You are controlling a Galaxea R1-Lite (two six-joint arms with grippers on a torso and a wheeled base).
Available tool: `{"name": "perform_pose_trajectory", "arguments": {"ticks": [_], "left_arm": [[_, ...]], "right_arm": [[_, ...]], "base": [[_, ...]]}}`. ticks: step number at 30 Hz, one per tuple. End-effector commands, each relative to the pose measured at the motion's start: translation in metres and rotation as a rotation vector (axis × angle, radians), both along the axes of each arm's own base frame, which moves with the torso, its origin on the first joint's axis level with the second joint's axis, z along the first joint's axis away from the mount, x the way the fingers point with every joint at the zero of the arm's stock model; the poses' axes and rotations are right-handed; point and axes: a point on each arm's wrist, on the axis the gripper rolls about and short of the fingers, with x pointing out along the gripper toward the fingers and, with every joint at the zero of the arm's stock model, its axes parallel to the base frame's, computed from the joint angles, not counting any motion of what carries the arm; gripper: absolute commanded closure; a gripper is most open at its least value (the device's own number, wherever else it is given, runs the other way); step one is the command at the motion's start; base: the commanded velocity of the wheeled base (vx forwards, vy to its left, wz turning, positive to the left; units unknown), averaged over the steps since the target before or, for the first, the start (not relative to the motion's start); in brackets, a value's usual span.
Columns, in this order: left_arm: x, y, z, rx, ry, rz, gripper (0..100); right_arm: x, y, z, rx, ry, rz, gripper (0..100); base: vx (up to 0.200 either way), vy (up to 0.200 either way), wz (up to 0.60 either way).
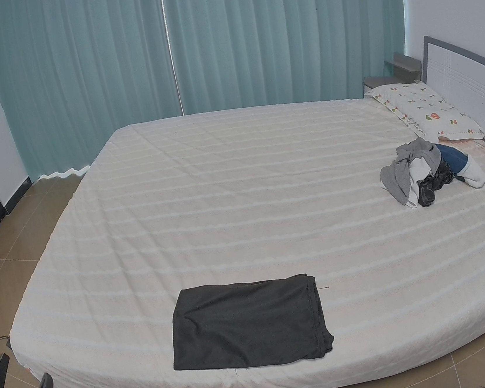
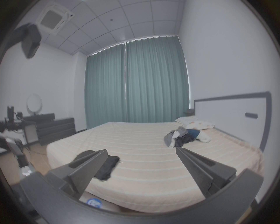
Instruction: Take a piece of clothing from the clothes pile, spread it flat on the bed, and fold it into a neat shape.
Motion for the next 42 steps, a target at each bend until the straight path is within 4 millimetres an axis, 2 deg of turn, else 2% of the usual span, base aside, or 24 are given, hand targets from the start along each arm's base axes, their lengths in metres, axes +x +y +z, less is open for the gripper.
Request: {"name": "perform_pose_trajectory", "arguments": {"ticks": [1,6,15,22,31,42], "left_arm": [[-0.011,0.001,-0.019,0.03,-0.037,0.047,0],[-0.011,0.002,-0.021,0.015,-0.018,0.105,0],[-0.011,0.001,-0.02,0.009,-0.008,0.048,0],[-0.01,0.003,-0.023,-0.005,0.001,0.138,0],[-0.01,0.001,-0.027,0.01,0.035,0.063,0],[-0.01,0.002,-0.027,-0.029,0.038,0.076,0]], "right_arm": [[-0.008,-0.001,-0.014,-0.023,-0.065,-0.044,0],[-0.008,-0.004,-0.023,0.051,0.024,-0.157,0],[-0.008,-0.004,-0.023,0.07,0.024,-0.159,0],[-0.007,-0.004,-0.024,0.069,0.033,-0.153,0],[-0.007,-0.003,-0.028,0.064,0.068,-0.12,0],[-0.007,-0.003,-0.028,0.054,0.068,-0.115,0]], "base": [[0.0,0.0,0.0],[0.0,0.0,0.0],[0.0,0.0,0.0],[0.0,0.0,0.0],[0.0,0.0,0.0],[0.0,0.0,0.0]]}}
